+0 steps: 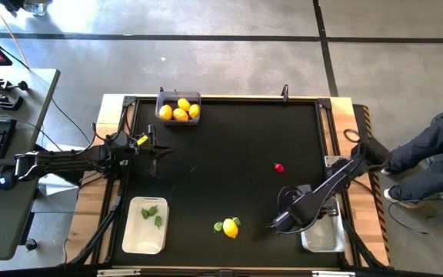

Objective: Sort produce into baskets
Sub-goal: Put the red chili pepper into the gray bin

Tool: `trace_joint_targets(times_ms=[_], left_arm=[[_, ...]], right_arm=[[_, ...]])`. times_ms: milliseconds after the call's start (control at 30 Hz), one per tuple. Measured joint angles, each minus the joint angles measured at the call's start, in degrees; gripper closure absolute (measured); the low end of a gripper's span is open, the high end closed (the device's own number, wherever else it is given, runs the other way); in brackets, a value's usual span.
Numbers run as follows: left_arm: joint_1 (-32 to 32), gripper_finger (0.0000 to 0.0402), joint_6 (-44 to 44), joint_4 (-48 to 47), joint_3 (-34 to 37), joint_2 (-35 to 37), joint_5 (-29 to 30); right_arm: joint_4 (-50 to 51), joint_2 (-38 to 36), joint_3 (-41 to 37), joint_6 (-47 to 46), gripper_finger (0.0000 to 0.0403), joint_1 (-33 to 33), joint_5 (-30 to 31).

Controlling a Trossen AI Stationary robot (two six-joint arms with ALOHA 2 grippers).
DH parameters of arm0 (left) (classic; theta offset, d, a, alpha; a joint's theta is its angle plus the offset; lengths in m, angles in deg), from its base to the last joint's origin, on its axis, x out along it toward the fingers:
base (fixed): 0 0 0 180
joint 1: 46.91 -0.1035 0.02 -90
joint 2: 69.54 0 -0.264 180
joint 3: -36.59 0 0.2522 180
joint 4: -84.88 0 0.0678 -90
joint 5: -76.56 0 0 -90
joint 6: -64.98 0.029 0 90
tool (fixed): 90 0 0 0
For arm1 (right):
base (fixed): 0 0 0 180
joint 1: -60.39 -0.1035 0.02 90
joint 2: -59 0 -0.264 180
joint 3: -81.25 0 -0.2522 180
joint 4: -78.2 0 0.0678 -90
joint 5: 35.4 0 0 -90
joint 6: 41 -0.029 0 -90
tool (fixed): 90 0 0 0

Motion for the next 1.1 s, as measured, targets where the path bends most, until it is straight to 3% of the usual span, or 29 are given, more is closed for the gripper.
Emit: trace_joint_targets(times_ms=[300, 567, 733, 933, 1033, 1100], left_arm=[[0.0, 0.0401, 0.0, -0.02, 0.0, 0.0, 0.0], [-0.02, 0.0401, 0.0, -0.02, 0.0, 0.0, 0.0], [-0.02, 0.0401, 0.0, -0.02, 0.0, -0.01, 0.0], [0.0, 0.0401, 0.0, 0.0, 0.0, -0.02, 0.0], [-0.02, 0.0401, 0.0, 0.0, 0.0, -0.01, 0.0], [0.0, 0.0401, 0.0, -0.01, 0.0, -0.02, 0.0]], right_arm=[[-10.47, -11.77, -12.02, -0.29, 0.0398, -0.59, 3.39], [-18.22, -12.82, -18.42, -1.87, 0.0374, -0.51, 3.45], [-14.98, -12.82, -13.79, -3.09, 0.0306, -0.52, 3.09], [-0.12, -12.83, -3.02, -5.95, 0.0211, -0.53, 3.76], [6.14, -12.84, 3.09, -5.7, 0.0187, -0.56, 8.73], [8.86, -12.87, 6.22, -5.13, 0.0182, -0.09, 17.25]])
